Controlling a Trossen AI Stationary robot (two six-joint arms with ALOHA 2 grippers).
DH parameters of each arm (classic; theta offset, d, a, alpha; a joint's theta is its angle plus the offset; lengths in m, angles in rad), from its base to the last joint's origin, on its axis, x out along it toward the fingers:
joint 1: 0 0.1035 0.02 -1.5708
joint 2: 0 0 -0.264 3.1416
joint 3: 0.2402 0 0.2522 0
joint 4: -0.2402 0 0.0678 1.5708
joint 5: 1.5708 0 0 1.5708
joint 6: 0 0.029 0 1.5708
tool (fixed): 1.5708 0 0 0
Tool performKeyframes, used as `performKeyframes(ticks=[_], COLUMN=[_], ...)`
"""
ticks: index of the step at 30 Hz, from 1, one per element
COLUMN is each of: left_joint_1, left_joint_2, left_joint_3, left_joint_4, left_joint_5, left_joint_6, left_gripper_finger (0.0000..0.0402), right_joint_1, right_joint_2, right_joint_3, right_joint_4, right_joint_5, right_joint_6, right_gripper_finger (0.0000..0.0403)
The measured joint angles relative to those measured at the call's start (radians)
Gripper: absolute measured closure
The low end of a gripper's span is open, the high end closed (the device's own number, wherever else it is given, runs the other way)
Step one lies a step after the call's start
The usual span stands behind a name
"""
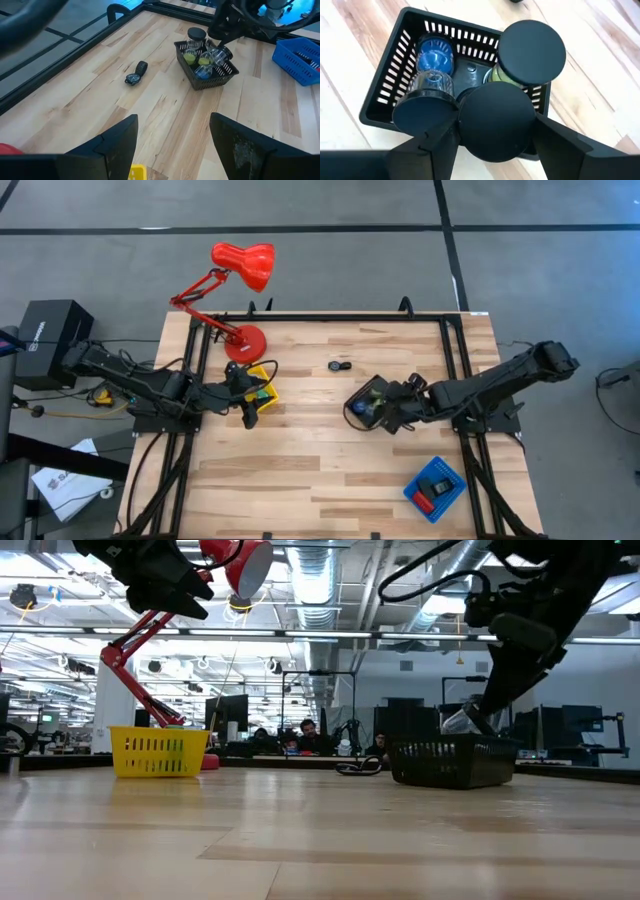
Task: Pick & Place Office items
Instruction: Put the green hourglass into the black bin
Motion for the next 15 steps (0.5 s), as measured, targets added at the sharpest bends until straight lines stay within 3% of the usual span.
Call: performKeyframes(ticks=[15], left_joint_1=[0.000], left_joint_2=[0.000], left_joint_3=[0.000], left_joint_4=[0.000], left_joint_5=[0.000], left_joint_6=[0.000], left_gripper_finger=[0.0160], right_joint_1=[-0.040], right_joint_2=[0.001], right_joint_3=[0.077], right_joint_4=[-0.020], right_joint_5=[-0.084], right_joint_6=[-0.127], right_gripper_finger=[0.0161])
